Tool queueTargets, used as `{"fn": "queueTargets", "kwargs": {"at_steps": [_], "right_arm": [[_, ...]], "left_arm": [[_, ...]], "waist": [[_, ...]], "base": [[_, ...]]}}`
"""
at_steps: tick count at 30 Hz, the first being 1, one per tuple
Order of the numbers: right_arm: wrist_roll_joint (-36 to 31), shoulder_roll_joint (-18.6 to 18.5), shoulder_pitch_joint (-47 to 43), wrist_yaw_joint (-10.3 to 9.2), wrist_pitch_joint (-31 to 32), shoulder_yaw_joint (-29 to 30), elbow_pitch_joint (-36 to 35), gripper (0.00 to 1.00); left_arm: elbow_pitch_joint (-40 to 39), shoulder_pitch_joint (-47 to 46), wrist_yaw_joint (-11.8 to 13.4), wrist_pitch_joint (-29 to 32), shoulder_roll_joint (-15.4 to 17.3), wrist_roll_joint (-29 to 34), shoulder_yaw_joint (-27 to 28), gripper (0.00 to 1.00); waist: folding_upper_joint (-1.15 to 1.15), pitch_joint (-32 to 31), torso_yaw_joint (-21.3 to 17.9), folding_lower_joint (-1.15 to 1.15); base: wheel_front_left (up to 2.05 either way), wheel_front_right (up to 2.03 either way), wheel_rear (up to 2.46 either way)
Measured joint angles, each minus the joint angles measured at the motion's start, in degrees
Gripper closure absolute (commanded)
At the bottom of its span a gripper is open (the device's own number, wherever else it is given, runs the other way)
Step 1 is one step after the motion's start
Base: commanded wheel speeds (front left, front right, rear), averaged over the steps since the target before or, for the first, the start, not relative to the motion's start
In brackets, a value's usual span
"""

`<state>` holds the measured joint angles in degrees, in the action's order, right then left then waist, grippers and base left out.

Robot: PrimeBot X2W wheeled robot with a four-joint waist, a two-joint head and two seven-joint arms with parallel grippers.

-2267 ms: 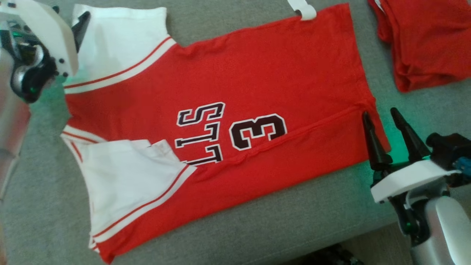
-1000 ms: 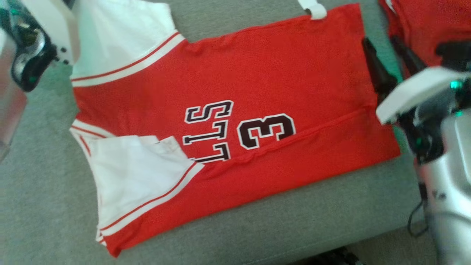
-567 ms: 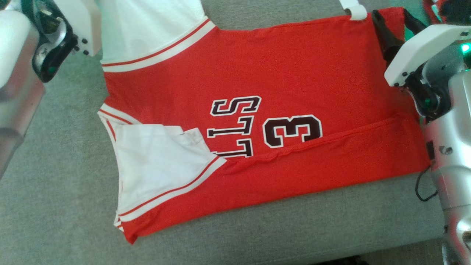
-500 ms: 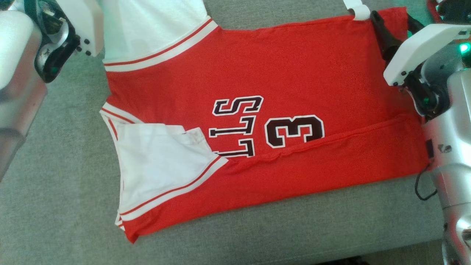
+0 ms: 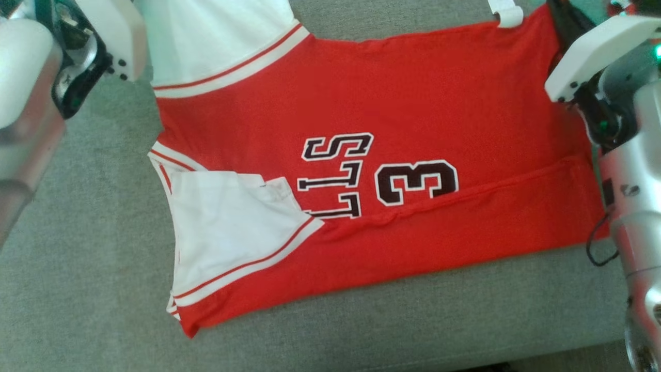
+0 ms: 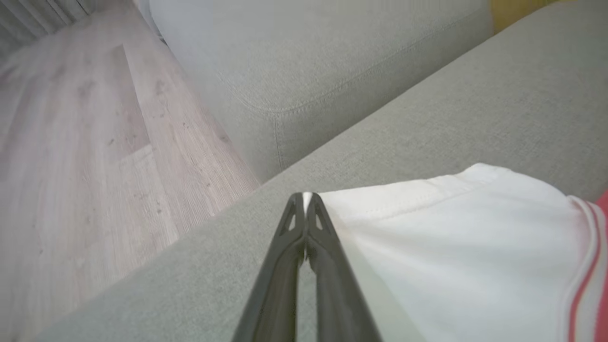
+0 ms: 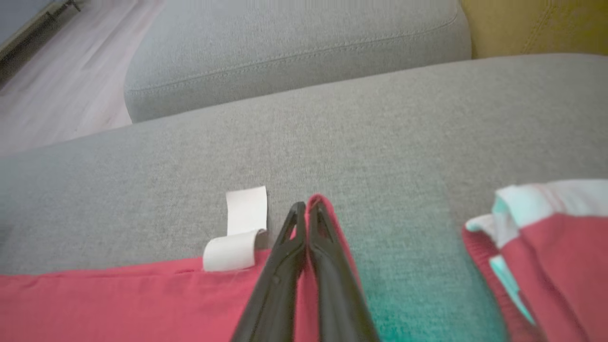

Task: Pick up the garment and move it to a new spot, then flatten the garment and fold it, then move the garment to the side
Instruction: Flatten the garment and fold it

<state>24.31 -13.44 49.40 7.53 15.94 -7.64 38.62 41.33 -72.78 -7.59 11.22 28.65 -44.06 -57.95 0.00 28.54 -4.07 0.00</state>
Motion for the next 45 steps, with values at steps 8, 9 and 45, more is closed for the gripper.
{"fn": "queueTargets", "kwargs": {"at_steps": [8, 9, 45], "right_arm": [[2.6, -0.5, 3.8, 0.0, -2.8, 2.0, 0.5, 1.0], [2.9, -0.7, 4.2, 0.0, -2.9, 2.1, 0.5, 1.0], [8.8, -4.8, -33.3, 0.0, 1.6, 13.4, -24.2, 1.0]], "left_arm": [[4.5, -5.0, 2.1, -11.7, -0.4, 3.8, 0.5, 1.0], [5.0, -5.1, 2.1, -12.5, -0.6, 3.8, 0.6, 1.0], [-29.0, 34.7, 19.9, -22.5, 7.8, -1.2, -3.0, 1.0]], "waist": [[0.0, -0.8, 0.9, 0.0], [0.0, -1.0, 1.0, 0.0], [0.0, -10.4, 11.2, -0.01]], "base": [[0.0, 0.0, 0.0], [0.0, 0.0, 0.0], [0.0, 0.0, 0.0]]}}
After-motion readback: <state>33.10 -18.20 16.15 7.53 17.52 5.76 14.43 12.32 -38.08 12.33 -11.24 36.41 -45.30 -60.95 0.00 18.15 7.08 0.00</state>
